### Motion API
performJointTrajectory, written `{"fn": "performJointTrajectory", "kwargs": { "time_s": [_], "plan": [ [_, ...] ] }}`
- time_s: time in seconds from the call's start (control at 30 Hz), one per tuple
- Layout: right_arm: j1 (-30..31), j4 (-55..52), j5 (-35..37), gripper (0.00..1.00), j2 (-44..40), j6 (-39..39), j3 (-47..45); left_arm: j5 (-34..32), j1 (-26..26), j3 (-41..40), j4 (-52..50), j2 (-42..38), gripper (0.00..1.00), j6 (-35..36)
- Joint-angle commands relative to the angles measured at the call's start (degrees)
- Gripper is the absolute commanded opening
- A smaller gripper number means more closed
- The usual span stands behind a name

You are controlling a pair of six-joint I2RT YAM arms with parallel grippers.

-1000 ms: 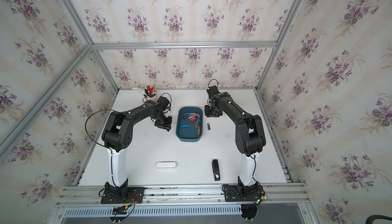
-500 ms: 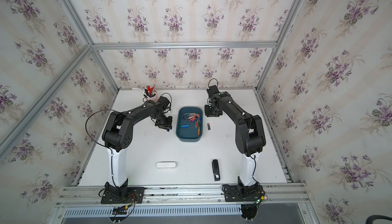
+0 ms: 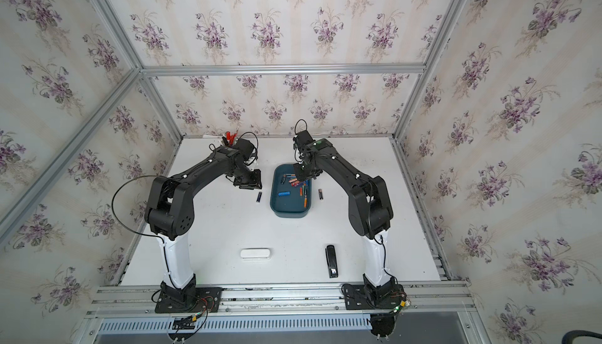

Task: Take the batteries out of the storage box
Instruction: Place the battery at the center of the board, then pick up the battery from the storage box.

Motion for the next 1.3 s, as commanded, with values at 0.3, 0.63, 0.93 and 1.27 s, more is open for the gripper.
{"fn": "performJointTrajectory", "kwargs": {
  "time_s": [0.3, 0.63, 0.93, 1.27],
  "plan": [
    [4.46, 5.64, -7.26, 0.57, 5.07, -10.73, 0.71, -1.11, 2.78, -8.07, -1.67, -7.15, 0.40, 0.63],
    [5.25, 5.60, -7.47, 0.59, 8.53, -13.87, 1.09, -0.94, 3.71, -11.98, -0.64, -8.50, 0.41, 0.82],
    [5.52, 7.96, -8.27, 0.57, 9.06, -14.52, -0.84, -0.76, 3.86, -12.48, -0.41, -8.50, 0.41, 0.98],
    [5.78, 9.05, -8.07, 0.55, 10.87, -14.92, -0.91, -0.85, 4.20, -13.06, -0.40, -9.06, 0.41, 0.98]
  ]
}}
